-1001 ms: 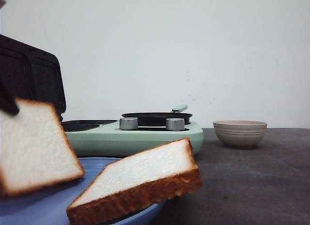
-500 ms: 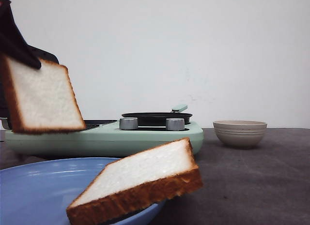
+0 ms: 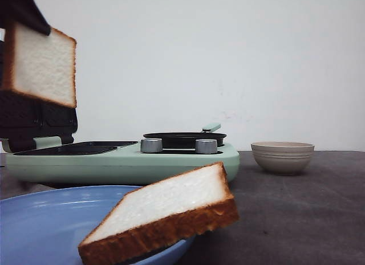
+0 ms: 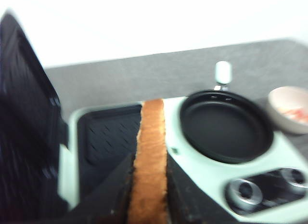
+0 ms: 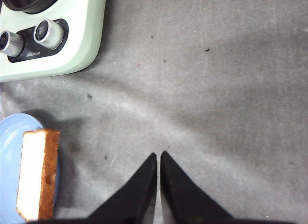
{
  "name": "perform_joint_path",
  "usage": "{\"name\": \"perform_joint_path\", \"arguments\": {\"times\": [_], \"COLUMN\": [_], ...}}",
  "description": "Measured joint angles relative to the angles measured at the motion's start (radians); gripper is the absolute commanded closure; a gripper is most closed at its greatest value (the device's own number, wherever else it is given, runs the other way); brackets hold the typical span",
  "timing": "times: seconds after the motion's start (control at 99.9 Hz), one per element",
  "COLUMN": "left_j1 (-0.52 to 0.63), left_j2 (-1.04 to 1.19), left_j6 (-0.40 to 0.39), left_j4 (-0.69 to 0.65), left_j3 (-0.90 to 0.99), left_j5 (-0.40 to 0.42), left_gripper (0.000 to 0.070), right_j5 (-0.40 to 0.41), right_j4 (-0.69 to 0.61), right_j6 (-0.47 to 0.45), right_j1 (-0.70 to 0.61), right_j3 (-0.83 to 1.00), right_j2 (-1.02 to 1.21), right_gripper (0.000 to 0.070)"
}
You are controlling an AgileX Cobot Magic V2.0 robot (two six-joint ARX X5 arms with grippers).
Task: Make breakfast with bread and shrimp
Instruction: 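Lift the bread slice with the left gripper toward the sandwich press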
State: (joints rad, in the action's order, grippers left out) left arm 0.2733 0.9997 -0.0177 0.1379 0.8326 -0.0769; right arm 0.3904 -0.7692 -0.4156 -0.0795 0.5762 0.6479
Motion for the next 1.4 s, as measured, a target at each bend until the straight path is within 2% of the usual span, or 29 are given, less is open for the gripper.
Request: {"name": "perform_joint_path", "arguments": {"times": [0.28, 0.49, 0.801, 1.131, 1.401], "left_j1": [0.0, 0.0, 0.023, 0.031, 0.031], "left_j2": [0.245, 0.414, 0.623, 0.714, 0.755], "left_j6": [-0.225, -0.362, -0.483, -0.589, -0.632], "left_j4": [-0.056, -0.109, -0.21, -0.304, -0.302], "left_j3": [0.164, 0.26, 0.35, 0.401, 0.403], "left_j5": [0.143, 0.176, 0.202, 0.258, 0.266], "left_gripper": [0.0697, 0.0697, 0.0697, 0.0697, 0.0697], "right_j5": [0.0, 0.0, 0.0, 0.0, 0.0], "right_j4": [0.0, 0.0, 0.0, 0.0, 0.0], "right_j6": [0.0, 0.0, 0.0, 0.0, 0.0], "right_j1": [0.0, 0.0, 0.0, 0.0, 0.0], "right_j3": [0.0, 0.0, 0.0, 0.0, 0.0], "right_j2": [0.0, 0.0, 0.0, 0.0, 0.0], "right_gripper": [0.0696, 0.0696, 0.0696, 0.0696, 0.0696]}}
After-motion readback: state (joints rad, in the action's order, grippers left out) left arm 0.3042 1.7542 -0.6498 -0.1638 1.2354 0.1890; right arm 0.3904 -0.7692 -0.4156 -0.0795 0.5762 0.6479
